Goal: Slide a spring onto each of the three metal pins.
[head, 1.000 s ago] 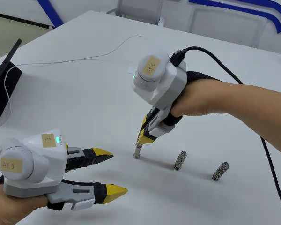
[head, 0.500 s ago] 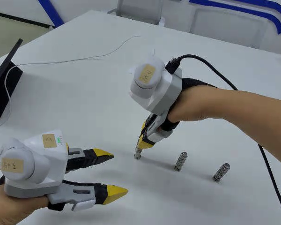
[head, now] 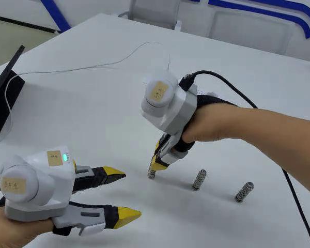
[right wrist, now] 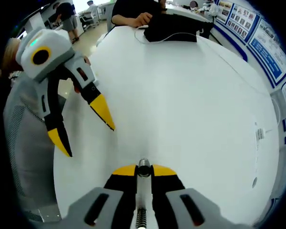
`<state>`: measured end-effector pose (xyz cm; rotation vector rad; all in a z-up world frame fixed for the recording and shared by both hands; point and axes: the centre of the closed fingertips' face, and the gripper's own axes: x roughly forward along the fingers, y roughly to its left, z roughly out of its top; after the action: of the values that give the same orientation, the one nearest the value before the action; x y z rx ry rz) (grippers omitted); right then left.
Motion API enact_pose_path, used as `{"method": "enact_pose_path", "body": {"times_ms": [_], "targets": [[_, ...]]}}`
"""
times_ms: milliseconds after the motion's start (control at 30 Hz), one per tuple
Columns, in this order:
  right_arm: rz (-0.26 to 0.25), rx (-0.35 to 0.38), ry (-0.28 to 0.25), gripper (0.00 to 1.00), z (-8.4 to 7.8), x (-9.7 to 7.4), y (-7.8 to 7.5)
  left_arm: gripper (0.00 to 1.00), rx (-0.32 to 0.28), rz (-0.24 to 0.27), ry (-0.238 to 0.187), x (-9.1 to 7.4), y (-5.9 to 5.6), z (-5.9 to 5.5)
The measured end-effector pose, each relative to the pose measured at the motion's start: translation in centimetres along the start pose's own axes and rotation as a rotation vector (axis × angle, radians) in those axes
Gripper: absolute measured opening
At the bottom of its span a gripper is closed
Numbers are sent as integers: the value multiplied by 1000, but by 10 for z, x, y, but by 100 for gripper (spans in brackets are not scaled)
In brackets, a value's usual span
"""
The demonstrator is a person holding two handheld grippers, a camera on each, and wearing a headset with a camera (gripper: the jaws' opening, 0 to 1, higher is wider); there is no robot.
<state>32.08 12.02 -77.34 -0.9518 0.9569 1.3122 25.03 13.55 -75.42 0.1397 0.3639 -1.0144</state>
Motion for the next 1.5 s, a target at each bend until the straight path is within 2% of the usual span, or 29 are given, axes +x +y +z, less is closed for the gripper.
{"method": "enact_pose_path", "body": {"times_ms": [733, 1500], "targets": [[3, 11, 0, 13, -4, 8, 1, 50, -7, -2, 0, 2, 1, -2], [-3, 32, -21, 29, -14, 6, -1, 50, -6, -4, 3, 4, 3, -2]]}}
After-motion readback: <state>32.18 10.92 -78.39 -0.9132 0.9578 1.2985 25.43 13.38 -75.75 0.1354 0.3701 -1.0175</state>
